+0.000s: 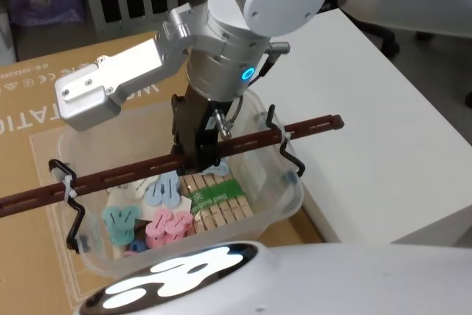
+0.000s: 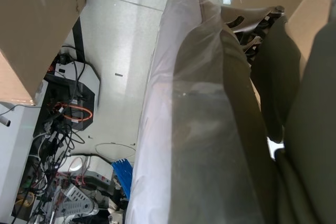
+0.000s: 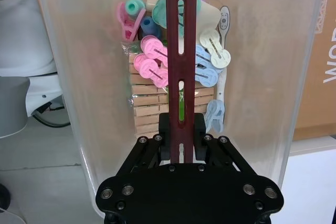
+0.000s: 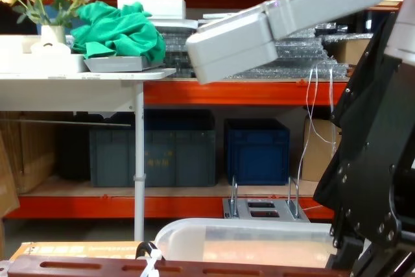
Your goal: Use one hand to grasp the basket and place it at the designated location.
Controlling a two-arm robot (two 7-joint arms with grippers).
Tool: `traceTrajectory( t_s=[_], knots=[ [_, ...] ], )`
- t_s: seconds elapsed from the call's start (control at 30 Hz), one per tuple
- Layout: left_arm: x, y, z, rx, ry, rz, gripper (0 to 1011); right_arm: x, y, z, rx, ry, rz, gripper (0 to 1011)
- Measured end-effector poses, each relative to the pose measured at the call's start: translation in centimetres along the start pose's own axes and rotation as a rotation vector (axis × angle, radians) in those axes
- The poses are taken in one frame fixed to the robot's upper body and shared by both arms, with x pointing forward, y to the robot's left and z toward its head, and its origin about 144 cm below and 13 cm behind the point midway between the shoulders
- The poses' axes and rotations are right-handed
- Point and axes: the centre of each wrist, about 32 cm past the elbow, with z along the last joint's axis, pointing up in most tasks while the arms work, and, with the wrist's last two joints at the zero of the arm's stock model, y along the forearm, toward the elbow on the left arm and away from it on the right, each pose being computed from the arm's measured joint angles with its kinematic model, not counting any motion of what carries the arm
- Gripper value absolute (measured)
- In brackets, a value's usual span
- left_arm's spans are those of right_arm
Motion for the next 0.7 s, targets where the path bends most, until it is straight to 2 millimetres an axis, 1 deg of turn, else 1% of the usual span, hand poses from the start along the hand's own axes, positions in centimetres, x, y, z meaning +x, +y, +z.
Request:
traceTrajectory(
  t_s=[0.7],
  knots=[
    [0.0,0.0,0.0,0.0,0.0,0.0,0,0.0,1.1,0.4,-0.004,-0.002,0.023,233]
  ],
)
